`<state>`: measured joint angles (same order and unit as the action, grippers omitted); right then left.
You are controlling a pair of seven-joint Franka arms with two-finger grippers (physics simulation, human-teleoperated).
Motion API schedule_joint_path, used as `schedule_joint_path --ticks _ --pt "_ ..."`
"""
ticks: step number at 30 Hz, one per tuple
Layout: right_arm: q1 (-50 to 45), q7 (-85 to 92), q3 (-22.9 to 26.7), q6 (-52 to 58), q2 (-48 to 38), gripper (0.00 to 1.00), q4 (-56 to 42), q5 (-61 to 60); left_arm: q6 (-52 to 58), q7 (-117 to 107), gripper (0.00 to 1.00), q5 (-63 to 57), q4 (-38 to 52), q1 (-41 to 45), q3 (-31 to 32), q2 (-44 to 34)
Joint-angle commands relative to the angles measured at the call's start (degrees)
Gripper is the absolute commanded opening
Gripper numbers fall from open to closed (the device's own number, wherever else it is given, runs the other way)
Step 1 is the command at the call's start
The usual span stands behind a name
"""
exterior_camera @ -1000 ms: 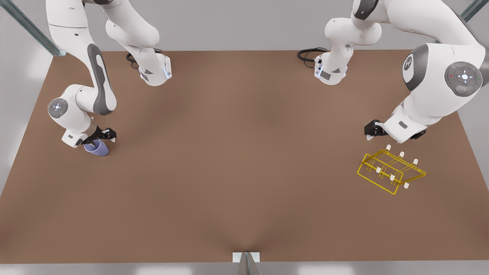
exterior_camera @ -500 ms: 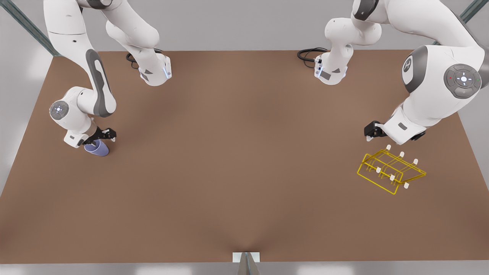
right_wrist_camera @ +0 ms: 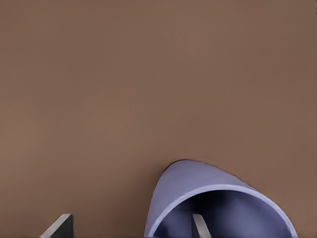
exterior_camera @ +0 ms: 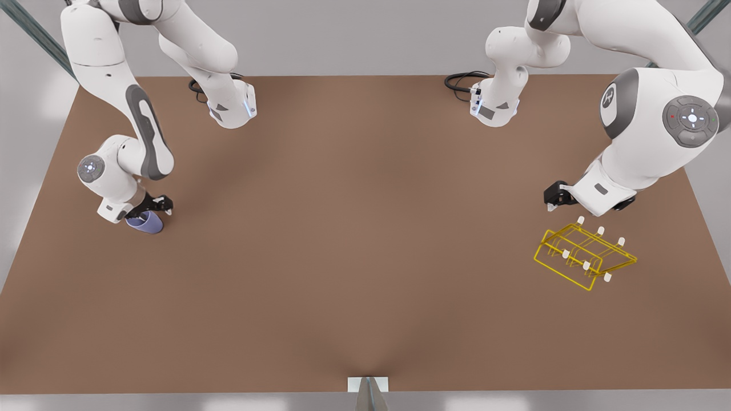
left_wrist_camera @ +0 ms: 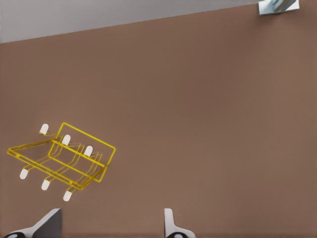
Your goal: Place the cup on the cup holder
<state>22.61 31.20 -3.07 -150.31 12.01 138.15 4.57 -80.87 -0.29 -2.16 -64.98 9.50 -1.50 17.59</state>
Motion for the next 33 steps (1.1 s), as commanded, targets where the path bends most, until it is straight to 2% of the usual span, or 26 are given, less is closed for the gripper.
schedule_joint_path --ticks 1,2,3,5,6,7,8,16,20,22,25,29,31,33 --pt "0.33 2.2 -0.01 -2.62 0.38 0.91 -0.17 0.08 0.01 0.03 1.0 -0.03 0.03 -0.01 0.01 -0.1" --pt "0.6 2.2 0.08 -3.5 0.82 0.91 -0.17 0.26 0.01 0.03 1.0 -0.03 0.03 0.08 0.01 -0.1" --pt "0.6 2.11 -0.01 -3.59 0.91 0.84 -0.08 0.26 0.01 0.03 1.0 -0.03 0.03 0.08 0.01 -0.01" --pt "0.6 2.02 -0.01 -3.41 0.91 0.54 0.01 0.26 0.01 0.03 1.0 -0.03 0.03 0.08 0.01 -0.01" --pt "0.6 1.76 -0.01 -3.33 1.0 0.45 0.1 0.26 0.01 0.03 1.0 -0.03 0.03 0.08 0.01 -0.1" --pt "0.77 1.93 0.08 -3.15 0.91 0.4 -0.08 0.26 0.1 0.03 1.0 -0.03 0.03 0.08 0.01 -0.1" --pt "1.39 2.29 0.08 -3.06 0.91 0.22 0.01 0.35 0.01 0.03 1.0 -0.03 0.03 0.08 0.01 -0.1" --pt "1.48 2.02 -0.01 -0.78 1.35 0.21 -1.83 1.67 0.01 0.03 1.0 -0.03 -0.06 0.08 0.01 -0.01" --pt "0.95 1.76 -1.06 10.47 -0.76 0.21 -6.49 1.32 0.01 -0.06 1.0 -0.03 -0.06 0.08 0.01 -0.01" --pt "0.68 1.58 -2.99 16.8 -1.55 0.21 -10.97 0.79 0.01 -0.06 1.0 -0.03 -0.06 0.17 0.01 -0.01" --pt "0.6 1.23 -8.45 23.39 -1.46 0.21 -17.39 -1.76 0.01 0.03 1.0 -0.03 -0.06 0.08 0.01 -0.01" --pt "-4.59 -3.78 -9.15 30.42 1.53 0.21 -25.92 -2.02 0.01 -0.06 1.0 -0.12 -0.06 0.08 0.01 -0.01" --pt "-5.82 -3.95 -9.24 31.65 2.49 0.21 -26.62 -6.67 -0.08 -0.06 1.0 -0.12 -0.06 0.08 0.01 -0.01" --pt "-9.07 -4.04 -9.33 37.28 6.71 0.21 -32.77 -8.79 0.01 0.03 1.0 -0.03 -0.06 0.26 0.01 -0.01"
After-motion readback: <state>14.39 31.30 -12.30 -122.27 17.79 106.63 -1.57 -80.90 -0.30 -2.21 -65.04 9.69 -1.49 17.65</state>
